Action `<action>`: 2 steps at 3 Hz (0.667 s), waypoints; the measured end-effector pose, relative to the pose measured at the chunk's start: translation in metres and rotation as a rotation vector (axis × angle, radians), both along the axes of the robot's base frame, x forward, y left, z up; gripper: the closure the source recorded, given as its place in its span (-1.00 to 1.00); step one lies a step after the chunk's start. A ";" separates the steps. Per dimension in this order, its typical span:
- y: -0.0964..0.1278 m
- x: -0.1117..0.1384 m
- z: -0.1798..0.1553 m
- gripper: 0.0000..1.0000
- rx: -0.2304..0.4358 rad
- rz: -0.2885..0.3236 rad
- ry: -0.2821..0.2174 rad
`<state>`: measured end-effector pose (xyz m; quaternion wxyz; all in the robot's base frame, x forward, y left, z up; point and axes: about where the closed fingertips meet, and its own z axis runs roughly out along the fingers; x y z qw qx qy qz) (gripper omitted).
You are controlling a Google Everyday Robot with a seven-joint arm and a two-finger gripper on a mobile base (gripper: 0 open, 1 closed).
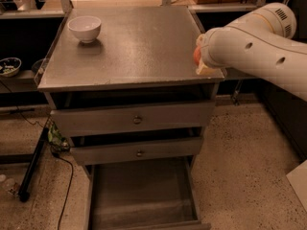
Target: Pick apple from bottom drawer and place on counter
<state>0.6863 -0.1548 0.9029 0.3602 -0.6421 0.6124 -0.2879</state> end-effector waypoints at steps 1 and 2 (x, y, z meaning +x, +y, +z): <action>-0.003 0.016 0.004 1.00 -0.003 -0.004 -0.020; -0.004 0.054 -0.002 1.00 -0.008 -0.007 -0.030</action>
Offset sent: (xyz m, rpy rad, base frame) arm 0.0874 -0.0095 -0.0050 -0.0156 -0.0439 -0.0164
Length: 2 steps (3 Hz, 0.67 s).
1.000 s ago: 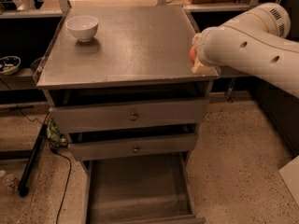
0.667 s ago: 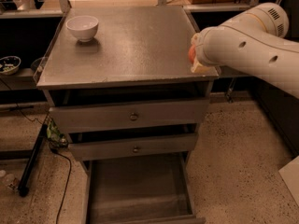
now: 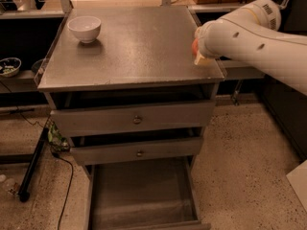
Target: Pick apple from bottom drawer and place on counter
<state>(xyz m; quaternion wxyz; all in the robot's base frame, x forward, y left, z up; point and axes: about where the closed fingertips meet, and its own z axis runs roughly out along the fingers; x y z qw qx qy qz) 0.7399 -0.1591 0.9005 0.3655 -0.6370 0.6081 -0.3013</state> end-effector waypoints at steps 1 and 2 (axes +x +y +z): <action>0.007 0.018 -0.012 1.00 0.016 0.024 0.027; 0.020 0.028 -0.023 1.00 0.044 0.087 0.060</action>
Offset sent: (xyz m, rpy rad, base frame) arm 0.0386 0.0275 -0.0379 0.0726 0.1072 0.1496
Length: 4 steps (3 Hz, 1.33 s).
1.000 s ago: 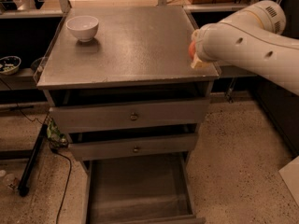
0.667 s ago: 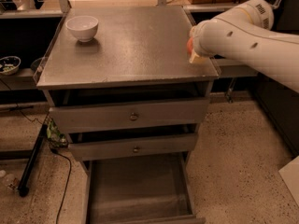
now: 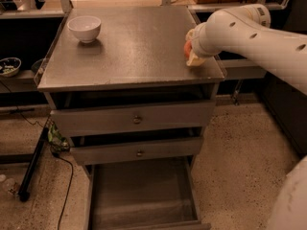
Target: Pick apple from bottom drawer and place on counter
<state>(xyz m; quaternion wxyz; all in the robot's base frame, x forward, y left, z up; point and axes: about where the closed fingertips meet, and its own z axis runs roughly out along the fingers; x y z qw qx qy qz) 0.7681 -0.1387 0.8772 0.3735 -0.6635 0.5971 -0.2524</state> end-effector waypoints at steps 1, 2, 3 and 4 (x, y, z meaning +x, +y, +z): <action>0.000 -0.001 0.000 1.00 -0.004 -0.002 0.000; 0.000 -0.001 0.000 1.00 -0.001 0.002 0.002; 0.008 -0.004 0.001 1.00 0.045 0.063 0.045; 0.017 -0.006 0.006 1.00 0.085 0.121 0.068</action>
Offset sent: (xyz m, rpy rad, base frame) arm -0.0125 0.0039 0.0180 0.0882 0.0848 0.1053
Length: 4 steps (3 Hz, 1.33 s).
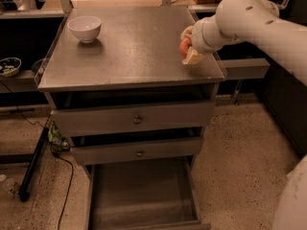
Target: Pick apple from bottom drawer and place on counter
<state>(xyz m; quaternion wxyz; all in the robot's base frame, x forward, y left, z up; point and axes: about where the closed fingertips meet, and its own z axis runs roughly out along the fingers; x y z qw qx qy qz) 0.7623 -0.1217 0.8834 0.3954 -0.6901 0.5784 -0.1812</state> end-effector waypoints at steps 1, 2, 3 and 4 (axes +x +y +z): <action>0.001 0.000 0.001 1.00 0.005 0.008 0.003; 0.003 -0.005 0.007 1.00 -0.009 0.022 0.026; 0.006 -0.014 0.015 1.00 -0.039 0.043 0.052; 0.011 -0.021 0.021 1.00 -0.073 0.088 0.098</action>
Offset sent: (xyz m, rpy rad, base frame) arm -0.0062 -0.0006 0.0075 -0.0040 0.0451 0.0195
